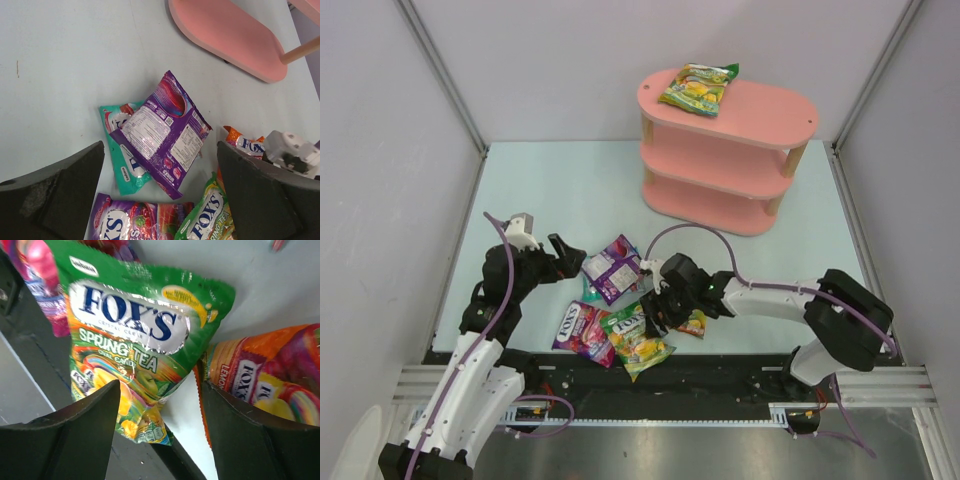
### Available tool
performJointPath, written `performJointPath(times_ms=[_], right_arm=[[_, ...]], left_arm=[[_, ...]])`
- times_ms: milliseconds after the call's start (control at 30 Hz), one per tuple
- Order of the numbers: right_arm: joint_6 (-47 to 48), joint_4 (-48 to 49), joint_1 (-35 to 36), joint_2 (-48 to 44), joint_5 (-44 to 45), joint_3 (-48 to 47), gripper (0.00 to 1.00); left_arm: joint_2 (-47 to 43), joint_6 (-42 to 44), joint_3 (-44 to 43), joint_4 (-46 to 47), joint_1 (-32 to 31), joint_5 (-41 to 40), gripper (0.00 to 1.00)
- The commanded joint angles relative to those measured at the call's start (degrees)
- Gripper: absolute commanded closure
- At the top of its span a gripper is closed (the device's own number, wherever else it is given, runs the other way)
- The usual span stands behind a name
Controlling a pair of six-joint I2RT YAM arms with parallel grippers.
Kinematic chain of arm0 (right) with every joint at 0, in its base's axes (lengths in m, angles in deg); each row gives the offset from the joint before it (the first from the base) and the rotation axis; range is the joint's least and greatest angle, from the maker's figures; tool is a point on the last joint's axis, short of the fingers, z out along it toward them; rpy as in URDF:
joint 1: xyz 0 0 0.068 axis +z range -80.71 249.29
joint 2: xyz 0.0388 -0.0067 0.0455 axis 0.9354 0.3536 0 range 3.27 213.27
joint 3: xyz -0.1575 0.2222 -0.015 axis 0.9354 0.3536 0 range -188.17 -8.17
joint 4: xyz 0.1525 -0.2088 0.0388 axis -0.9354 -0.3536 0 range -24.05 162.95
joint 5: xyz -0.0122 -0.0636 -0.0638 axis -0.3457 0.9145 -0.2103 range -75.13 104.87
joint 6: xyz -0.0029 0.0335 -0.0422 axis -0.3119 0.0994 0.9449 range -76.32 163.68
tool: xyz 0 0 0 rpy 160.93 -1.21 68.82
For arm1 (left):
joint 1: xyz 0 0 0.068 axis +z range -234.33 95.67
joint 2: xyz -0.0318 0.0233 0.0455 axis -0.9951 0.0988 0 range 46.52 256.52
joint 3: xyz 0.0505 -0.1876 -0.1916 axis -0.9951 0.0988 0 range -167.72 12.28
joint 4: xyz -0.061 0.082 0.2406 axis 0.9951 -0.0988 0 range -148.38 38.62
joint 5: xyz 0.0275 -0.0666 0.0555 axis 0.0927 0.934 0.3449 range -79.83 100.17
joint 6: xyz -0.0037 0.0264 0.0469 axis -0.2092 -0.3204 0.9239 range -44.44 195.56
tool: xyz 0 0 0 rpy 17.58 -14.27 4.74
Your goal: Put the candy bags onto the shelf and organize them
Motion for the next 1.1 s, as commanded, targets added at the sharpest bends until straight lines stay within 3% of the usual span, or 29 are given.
performJointPath(times_ms=[0, 300, 500, 600, 700, 733, 767, 867, 1067], right_arm=[[-0.9, 3.2, 2.0, 3.0, -1.0, 1.6, 0.29], [-5.4, 10.7, 2.5, 6.9, -3.5, 3.8, 0.3], [-5.4, 11.4, 2.1, 7.8, -5.6, 3.8, 0.38], [-5.3, 11.5, 1.3, 8.2, -7.9, 3.9, 0.49], [-5.5, 10.8, 1.2, 7.3, -7.8, 3.9, 0.79], [-5.5, 10.5, 1.1, 6.8, -7.7, 3.8, 0.96], [-5.7, 10.0, 1.1, 5.2, -6.9, 3.8, 1.0], [-5.3, 6.9, 1.1, 1.2, -4.5, 3.8, 1.0], [-3.9, 0.5, -1.2, -19.2, -0.6, 3.2, 1.0]], left_arm=[[0.1, -0.3, -0.3, 0.2, -0.2, 0.4, 0.0], [0.8, -0.4, -0.5, 0.8, -0.2, 0.5, 0.0], [1.0, -0.6, -0.3, 1.2, -0.2, 0.5, 0.0], [0.9, -0.7, -0.2, 1.2, -0.2, 0.4, 0.0], [0.7, -0.7, 0.0, 1.1, -0.2, 0.5, 0.0], [0.5, -0.7, -0.1, 1.1, -0.2, 0.5, 0.0], [0.5, -0.7, 0.0, 1.0, -0.2, 0.5, 0.0], [0.2, -0.6, -0.1, 0.6, -0.2, 0.4, 0.0], [0.3, -0.6, -0.1, 0.8, -0.2, 0.5, 0.0]])
